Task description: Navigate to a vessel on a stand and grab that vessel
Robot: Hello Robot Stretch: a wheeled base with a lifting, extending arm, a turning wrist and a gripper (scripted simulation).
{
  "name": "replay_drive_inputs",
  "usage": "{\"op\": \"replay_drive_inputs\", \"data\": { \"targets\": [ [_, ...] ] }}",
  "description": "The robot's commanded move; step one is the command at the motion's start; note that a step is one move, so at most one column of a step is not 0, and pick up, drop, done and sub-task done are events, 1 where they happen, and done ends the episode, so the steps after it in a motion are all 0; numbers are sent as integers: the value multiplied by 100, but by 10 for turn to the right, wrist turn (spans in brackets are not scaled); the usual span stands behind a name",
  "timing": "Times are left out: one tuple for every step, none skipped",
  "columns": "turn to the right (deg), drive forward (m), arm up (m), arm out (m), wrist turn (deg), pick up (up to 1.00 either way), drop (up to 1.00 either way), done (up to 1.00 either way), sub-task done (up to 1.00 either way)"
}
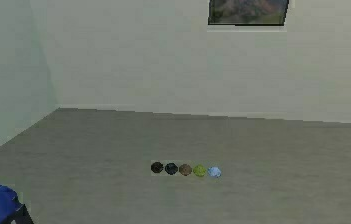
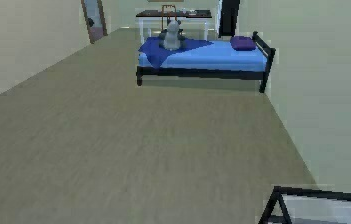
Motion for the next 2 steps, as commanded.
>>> {"op": "replay_drive_inputs", "data": {
  "targets": [
    [60,0,0,0,0,0,0,0,0],
    [0,5,0,0,0,0,0,0,0]
  ]
}}
